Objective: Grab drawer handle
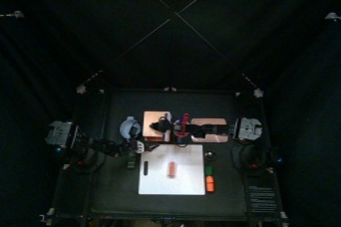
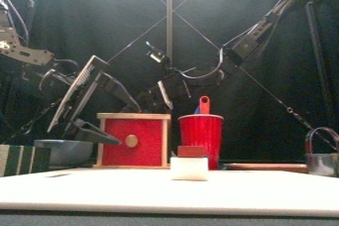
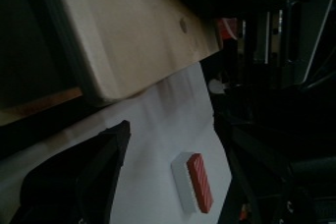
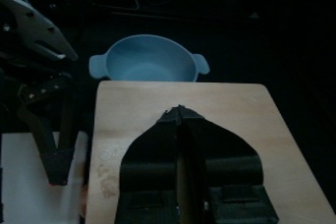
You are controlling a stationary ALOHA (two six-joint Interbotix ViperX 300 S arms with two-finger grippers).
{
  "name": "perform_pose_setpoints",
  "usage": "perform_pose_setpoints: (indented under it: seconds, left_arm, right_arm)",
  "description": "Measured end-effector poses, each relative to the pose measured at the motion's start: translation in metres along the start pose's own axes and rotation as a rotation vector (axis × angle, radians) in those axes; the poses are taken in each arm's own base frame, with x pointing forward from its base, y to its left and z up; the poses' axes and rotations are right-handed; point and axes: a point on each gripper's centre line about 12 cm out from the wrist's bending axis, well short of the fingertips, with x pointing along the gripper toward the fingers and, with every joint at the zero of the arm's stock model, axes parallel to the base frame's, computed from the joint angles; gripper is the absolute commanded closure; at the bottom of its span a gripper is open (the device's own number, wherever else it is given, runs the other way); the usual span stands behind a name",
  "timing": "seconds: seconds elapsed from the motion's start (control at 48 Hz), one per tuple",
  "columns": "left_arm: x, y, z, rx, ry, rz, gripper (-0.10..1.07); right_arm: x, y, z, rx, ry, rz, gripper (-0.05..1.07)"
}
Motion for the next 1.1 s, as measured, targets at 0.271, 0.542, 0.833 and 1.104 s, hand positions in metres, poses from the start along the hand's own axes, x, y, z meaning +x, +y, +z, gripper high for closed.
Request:
perform_pose_setpoints:
  seconds: [0.271,0.542,0.833,1.104]
  left_arm:
    - [0.011,0.003,0.003,-0.004,-0.054,0.056,-0.02]
    - [0.022,0.011,0.000,-0.023,-0.080,0.110,0.12]
    - [0.027,0.009,0.006,0.026,-0.097,0.112,0.17]
    - [0.027,0.005,0.016,0.045,-0.118,0.107,0.18]
  right_arm:
    - [-0.002,0.001,-0.005,0.009,0.010,0.002,0.98]
    - [-0.004,0.002,-0.005,0.012,0.010,0.002,0.98]
    - [-0.004,0.002,-0.005,0.015,0.010,0.001,0.98]
    - [-0.003,0.002,-0.007,0.016,0.013,0.002,0.98]
